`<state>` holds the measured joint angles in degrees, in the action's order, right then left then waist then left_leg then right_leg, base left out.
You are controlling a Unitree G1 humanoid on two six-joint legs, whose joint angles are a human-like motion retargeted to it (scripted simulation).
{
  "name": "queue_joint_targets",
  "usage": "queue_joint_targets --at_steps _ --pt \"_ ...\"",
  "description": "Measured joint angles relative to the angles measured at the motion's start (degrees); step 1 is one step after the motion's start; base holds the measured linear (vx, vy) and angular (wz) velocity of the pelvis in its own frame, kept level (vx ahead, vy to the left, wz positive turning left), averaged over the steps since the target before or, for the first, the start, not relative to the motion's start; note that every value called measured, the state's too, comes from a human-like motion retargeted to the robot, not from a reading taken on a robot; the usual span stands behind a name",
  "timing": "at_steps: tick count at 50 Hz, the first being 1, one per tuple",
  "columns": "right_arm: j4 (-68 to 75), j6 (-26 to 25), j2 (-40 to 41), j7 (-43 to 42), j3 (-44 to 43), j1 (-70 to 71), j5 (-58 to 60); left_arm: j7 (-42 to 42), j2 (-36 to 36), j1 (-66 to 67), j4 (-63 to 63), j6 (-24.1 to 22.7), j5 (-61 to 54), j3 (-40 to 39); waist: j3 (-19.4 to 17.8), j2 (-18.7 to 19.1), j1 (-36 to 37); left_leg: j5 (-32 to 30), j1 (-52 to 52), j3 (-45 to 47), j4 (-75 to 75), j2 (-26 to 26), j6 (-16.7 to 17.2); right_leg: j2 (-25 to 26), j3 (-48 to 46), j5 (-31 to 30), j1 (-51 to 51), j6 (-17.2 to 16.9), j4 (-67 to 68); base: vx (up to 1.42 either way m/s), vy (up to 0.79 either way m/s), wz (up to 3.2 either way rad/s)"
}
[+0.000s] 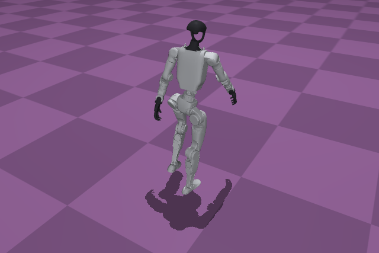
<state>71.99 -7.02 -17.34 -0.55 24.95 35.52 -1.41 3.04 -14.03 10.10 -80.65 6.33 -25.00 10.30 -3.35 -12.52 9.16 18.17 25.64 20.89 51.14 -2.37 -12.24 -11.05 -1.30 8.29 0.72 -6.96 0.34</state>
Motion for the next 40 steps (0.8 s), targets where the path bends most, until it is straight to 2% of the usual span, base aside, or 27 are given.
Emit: queue_joint_targets --at_steps 3,5,8,10,13,15,20,22,25,29,33,36,38,40 --pt "-0.7 0.3 0.2 -1.0 0.6 5.5 1.6 -0.4 -0.2 3.6 0.1 -0.3 -3.3 -1.1 -1.2 0.7 3.7 -3.3 -3.1 1.1 -21.5 -0.1 4.0 1.4 2.8 1.0 -2.0 -0.2 0.3 0.54 0.10 -1.02" --pt "-1.0 1.0 0.4 -2.3 -0.2 7.9 4.0 -0.5 -0.1 5.1 0.6 -0.7 -3.6 -2.8 -3.2 3.1 6.4 -5.2 -8.7 3.2 -37.2 1.3 8.3 3.9 4.5 1.6 -5.4 -0.2 0.5 0.60 0.15 -1.07" --pt "-1.3 2.1 0.6 -3.7 -1.8 8.0 6.8 0.1 0.3 5.6 0.8 -1.5 -1.0 -5.1 -4.9 7.4 7.6 -7.1 -14.2 4.0 -49.7 3.5 14.4 7.7 5.5 2.5 -11.2 0.7 1.0 0.63 0.19 -0.48" --pt "-1.1 2.3 0.8 -3.7 -2.5 6.4 8.0 0.5 0.7 4.7 0.7 -1.7 0.4 -5.6 -5.0 9.0 7.1 -9.1 -16.4 2.5 -53.2 3.8 16.7 9.0 5.7 2.9 -13.5 1.4 2.1 0.62 0.21 0.08" --pt "-0.4 1.8 1.4 -3.1 -3.5 1.3 9.1 1.0 1.1 1.5 0.8 -1.4 1.1 -4.6 -4.0 10.2 4.8 -10.6 -19.4 -0.5 -54.5 3.3 17.3 10.0 4.8 1.5 -14.6 2.4 6.7 0.63 0.22 0.44" --pt "0.1 4.2 1.8 -2.1 -4.5 -4.0 8.2 0.8 1.3 -1.3 0.9 -2.2 2.2 -2.2 -3.1 11.1 3.0 -8.9 -21.8 -2.4 -53.7 3.6 17.0 11.0 3.6 -1.5 -14.1 2.7 12.8 0.64 0.23 0.60" --pt "2.8 5.0 2.5 4.1 -5.1 -18.1 7.3 0.6 0.8 -12.1 3.0 -3.1 3.9 2.7 -1.2 13.6 -1.8 -4.2 -26.4 -6.2 -52.6 5.3 15.6 11.7 -2.4 -12.7 -2.0 2.4 41.3 0.59 0.21 0.56" --pt "3.9 4.9 2.5 6.0 -4.9 -23.2 7.4 0.0 0.2 -17.8 4.2 -3.3 3.4 4.0 -1.0 13.9 -4.0 -3.0 -27.6 -7.8 -52.0 5.2 15.3 9.8 -5.5 -12.2 4.1 4.0 51.5 0.53 0.17 0.58" --pt "5.5 4.7 2.2 8.7 -4.8 -30.1 7.9 -0.7 -1.0 -26.9 5.8 -3.5 1.9 5.2 -1.4 14.3 -7.8 -1.3 -29.4 -10.3 -50.6 4.8 15.3 7.0 -9.1 -6.4 11.2 6.9 59.8 0.51 0.13 0.70" --pt "7.1 4.8 1.4 11.8 -5.2 -38.4 8.0 -0.2 -2.8 -37.6 8.6 -4.6 0.1 6.3 -2.1 14.7 -13.6 0.6 -31.7 -14.3 -48.9 4.4 15.2 6.2 -12.0 -1.8 15.4 7.3 53.8 0.50 0.06 0.93" --pt "8.2 4.8 0.7 13.3 -6.6 -44.9 6.8 1.6 -4.6 -45.3 13.1 -6.5 -2.7 6.6 -2.5 14.0 -19.3 1.8 -34.2 -18.6 -48.1 3.0 14.7 6.3 -13.9 -1.6 14.0 5.6 32.1 0.50 -0.02 1.04" --pt "9.1 4.7 0.5 13.1 -8.3 -47.5 5.6 2.6 -5.6 -48.8 17.8 -8.5 -5.8 6.5 -2.9 11.2 -22.7 2.6 -37.1 -21.8 -48.0 -0.7 14.1 4.8 -13.5 -7.0 10.4 1.5 10.8 0.53 -0.09 0.96" --pt "10.1 0.5 0.7 12.2 -8.2 -47.0 6.6 0.4 -5.7 -51.4 20.4 -7.8 -8.1 6.0 -3.5 9.3 -23.4 3.4 -39.2 -22.8 -48.4 -2.9 14.0 3.4 -14.8 -10.4 9.3 -2.9 0.3 0.55 -0.12 0.43" --pt "10.5 -1.5 1.3 12.2 -9.0 -46.2 7.9 -0.4 -5.9 -52.3 23.5 -7.8 -9.6 6.0 -3.8 8.2 -23.1 4.0 -41.1 -23.2 -48.6 -3.9 14.3 2.9 -16.4 -11.6 9.1 -6.7 -4.7 0.56 -0.13 0.06"
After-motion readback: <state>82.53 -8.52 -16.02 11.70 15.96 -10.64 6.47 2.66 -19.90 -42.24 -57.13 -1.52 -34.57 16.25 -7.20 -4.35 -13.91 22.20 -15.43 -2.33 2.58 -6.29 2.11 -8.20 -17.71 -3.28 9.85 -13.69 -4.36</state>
